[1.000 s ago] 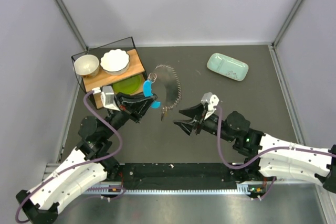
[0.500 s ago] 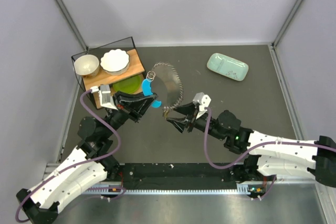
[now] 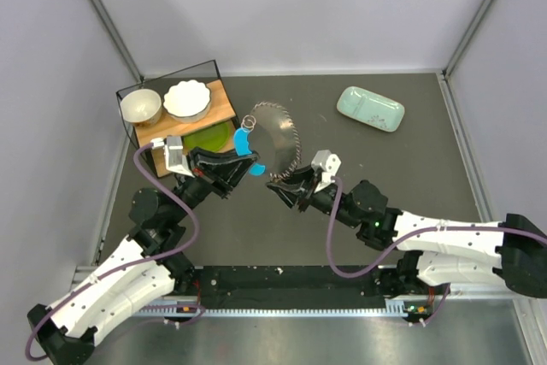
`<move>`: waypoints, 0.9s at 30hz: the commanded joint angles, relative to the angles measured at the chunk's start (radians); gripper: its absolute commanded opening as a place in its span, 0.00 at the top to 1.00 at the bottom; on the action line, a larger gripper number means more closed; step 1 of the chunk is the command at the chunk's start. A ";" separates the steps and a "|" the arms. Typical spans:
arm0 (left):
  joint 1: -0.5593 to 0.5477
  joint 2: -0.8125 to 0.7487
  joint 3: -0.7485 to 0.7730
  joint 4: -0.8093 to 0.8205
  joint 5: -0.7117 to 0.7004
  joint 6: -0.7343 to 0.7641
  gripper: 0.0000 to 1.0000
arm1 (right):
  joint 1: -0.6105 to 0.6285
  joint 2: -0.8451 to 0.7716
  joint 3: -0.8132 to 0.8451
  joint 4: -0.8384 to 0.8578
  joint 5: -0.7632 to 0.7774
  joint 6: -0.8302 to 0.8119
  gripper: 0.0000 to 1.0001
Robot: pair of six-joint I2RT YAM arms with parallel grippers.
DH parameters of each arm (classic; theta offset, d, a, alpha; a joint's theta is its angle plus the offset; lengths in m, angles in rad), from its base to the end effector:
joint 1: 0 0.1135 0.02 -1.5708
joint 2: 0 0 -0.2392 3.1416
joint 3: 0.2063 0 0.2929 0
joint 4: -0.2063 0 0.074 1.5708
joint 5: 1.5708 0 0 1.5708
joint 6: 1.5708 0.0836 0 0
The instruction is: Remove the keys from the keyring
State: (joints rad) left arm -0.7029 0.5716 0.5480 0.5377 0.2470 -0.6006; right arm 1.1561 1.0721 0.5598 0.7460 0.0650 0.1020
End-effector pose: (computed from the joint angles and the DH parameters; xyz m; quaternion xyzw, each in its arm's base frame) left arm 0.1713 -0.1719 0.3724 0.1318 0.4942 -0.5692 0.6437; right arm 0.1412 0.3072 0.2718 -0.2896 0.5483 0.4452 0.6460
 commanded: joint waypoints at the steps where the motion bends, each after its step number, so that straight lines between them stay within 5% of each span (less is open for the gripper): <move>1: 0.000 -0.010 0.038 0.079 -0.002 0.005 1.00 | 0.027 0.009 0.039 0.081 0.065 -0.039 0.71; 8: 0.000 -0.021 0.055 0.039 -0.002 0.030 1.00 | 0.027 -0.003 -0.008 0.056 0.076 -0.027 0.56; 10: 0.000 -0.021 0.055 0.033 -0.003 0.036 1.00 | 0.027 -0.009 -0.014 0.043 0.070 -0.021 0.57; 14: 0.000 -0.019 0.052 0.024 -0.009 0.045 1.00 | 0.027 -0.029 -0.017 0.032 0.050 -0.012 0.72; 27: 0.000 -0.016 0.030 0.016 -0.041 0.094 1.00 | 0.027 -0.144 -0.015 -0.108 0.001 0.107 0.55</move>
State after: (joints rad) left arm -0.7029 0.5667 0.5537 0.4721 0.2264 -0.5217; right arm 1.1698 0.9844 0.5430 0.6712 0.0998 0.1455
